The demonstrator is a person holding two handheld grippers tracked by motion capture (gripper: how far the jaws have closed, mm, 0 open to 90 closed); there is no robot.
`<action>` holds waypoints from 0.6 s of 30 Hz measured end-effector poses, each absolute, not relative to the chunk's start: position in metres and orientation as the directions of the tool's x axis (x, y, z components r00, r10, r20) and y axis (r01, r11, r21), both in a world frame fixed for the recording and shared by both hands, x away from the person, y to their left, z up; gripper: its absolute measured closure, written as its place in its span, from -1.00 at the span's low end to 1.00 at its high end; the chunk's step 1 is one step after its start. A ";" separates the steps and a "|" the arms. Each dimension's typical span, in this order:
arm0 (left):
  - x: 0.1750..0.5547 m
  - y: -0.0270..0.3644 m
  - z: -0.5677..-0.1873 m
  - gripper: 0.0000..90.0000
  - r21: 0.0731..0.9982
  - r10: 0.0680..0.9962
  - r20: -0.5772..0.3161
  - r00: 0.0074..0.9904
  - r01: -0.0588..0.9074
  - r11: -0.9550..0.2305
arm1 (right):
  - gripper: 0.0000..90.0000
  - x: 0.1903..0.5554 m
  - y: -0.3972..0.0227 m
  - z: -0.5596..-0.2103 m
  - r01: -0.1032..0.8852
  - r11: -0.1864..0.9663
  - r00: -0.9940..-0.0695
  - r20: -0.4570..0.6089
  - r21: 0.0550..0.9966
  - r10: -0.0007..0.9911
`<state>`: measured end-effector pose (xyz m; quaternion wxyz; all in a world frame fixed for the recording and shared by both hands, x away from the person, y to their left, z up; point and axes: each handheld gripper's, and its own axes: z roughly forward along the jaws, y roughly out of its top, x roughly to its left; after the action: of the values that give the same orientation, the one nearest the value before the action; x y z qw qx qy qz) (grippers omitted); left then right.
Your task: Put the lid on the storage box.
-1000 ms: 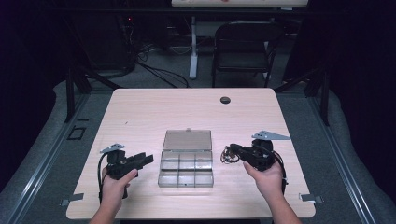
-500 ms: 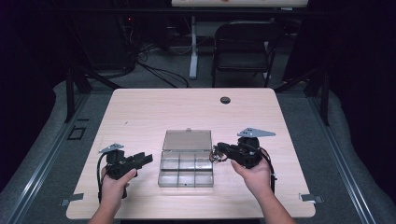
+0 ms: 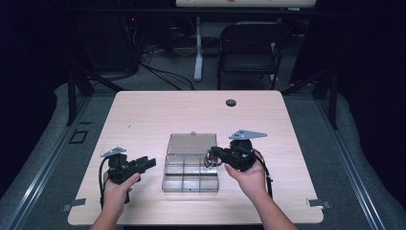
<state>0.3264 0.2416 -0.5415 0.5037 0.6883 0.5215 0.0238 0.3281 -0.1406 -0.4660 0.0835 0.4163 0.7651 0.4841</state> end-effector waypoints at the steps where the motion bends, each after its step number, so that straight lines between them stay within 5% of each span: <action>1: 0.326 0.242 -0.542 0.09 0.718 0.742 -0.493 0.455 0.694 0.052 | 0.98 0.329 -0.139 -0.466 0.556 0.188 -0.641 0.274 0.809 0.717; 18: 0.326 0.242 -0.542 0.09 0.717 0.743 -0.493 0.453 0.695 0.052 | 0.98 0.333 -0.119 -0.474 0.566 0.214 -0.660 0.282 0.796 0.696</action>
<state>0.3264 0.2420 -0.5415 0.5030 0.6881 0.5224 0.0239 0.3330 -0.1189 -0.4742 0.0683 0.4065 0.7760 0.4773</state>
